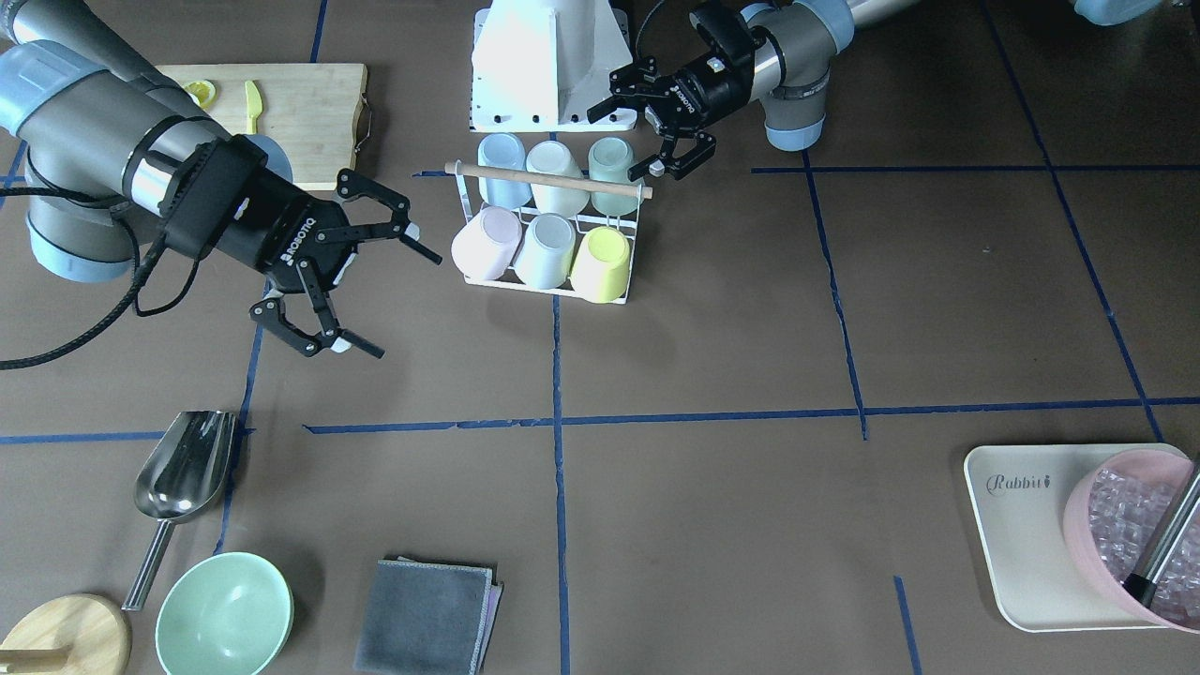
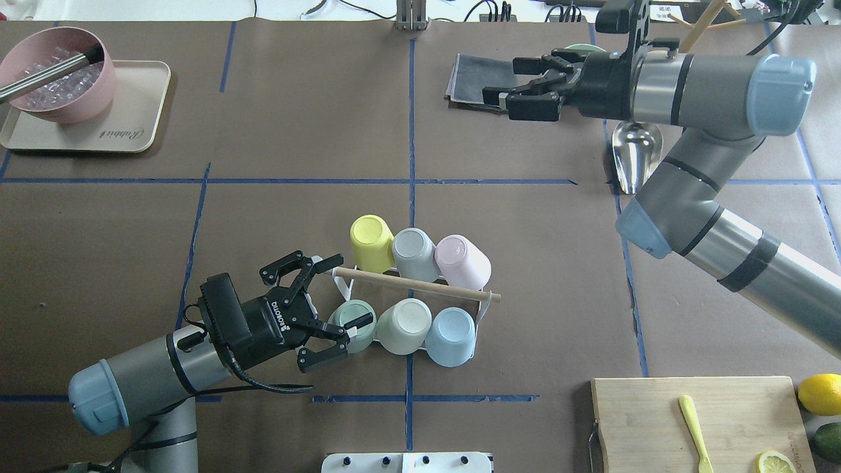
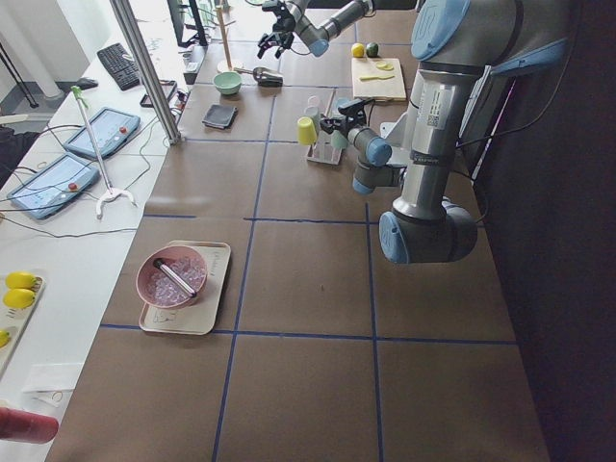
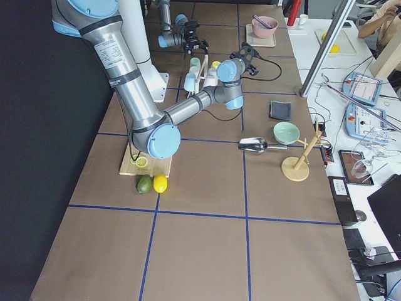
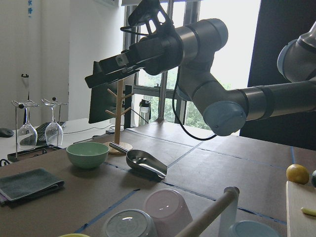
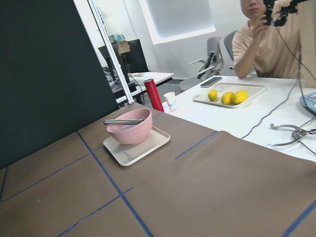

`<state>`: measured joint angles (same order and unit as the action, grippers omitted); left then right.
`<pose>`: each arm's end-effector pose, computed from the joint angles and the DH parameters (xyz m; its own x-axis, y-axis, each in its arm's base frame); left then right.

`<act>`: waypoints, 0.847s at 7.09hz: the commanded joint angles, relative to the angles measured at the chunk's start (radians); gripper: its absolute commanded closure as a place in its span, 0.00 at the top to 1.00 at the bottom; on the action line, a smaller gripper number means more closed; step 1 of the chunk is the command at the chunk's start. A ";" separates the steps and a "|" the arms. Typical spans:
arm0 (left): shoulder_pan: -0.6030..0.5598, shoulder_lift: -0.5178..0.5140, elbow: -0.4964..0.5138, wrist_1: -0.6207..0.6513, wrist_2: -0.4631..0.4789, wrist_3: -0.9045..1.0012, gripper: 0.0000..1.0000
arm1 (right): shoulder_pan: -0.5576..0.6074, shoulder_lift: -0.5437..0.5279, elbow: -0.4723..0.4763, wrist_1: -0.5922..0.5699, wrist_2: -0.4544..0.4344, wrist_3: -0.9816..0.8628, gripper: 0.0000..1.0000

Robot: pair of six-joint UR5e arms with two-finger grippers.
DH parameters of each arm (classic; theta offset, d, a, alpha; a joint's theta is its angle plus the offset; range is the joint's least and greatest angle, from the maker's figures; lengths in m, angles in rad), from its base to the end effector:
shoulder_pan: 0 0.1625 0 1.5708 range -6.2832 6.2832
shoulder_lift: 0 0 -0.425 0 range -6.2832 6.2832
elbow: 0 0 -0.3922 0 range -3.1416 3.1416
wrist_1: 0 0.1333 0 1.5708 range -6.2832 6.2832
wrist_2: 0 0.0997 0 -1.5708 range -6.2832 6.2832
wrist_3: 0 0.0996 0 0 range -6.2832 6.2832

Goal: Place cup on cup holder

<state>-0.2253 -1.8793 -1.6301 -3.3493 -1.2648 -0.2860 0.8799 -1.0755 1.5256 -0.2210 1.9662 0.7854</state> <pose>0.4708 -0.2754 0.2911 0.2910 0.8718 -0.3940 0.6385 0.1296 0.7586 -0.3232 -0.5399 0.2478 0.2316 -0.7440 0.6268 -0.4362 0.4965 0.7505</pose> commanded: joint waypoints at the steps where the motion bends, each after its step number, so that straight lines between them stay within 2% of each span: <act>1: -0.072 0.002 -0.033 0.010 -0.010 -0.005 1.00 | 0.056 0.002 0.033 -0.266 0.010 -0.002 1.00; 3: -0.138 -0.015 -0.039 0.063 -0.013 -0.018 1.00 | 0.074 0.003 0.048 -0.534 0.008 -0.001 1.00; 5: -0.210 -0.060 -0.053 0.216 -0.013 -0.080 1.00 | 0.099 0.003 0.053 -0.715 0.007 -0.003 1.00; 6: -0.250 -0.075 -0.051 0.291 -0.011 -0.082 1.00 | 0.114 0.003 0.053 -0.842 0.019 -0.006 1.00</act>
<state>-0.4311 -1.9365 -1.6788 -3.1443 -1.2773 -0.3573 0.9782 -1.0723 1.5774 -0.9319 1.9764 0.7823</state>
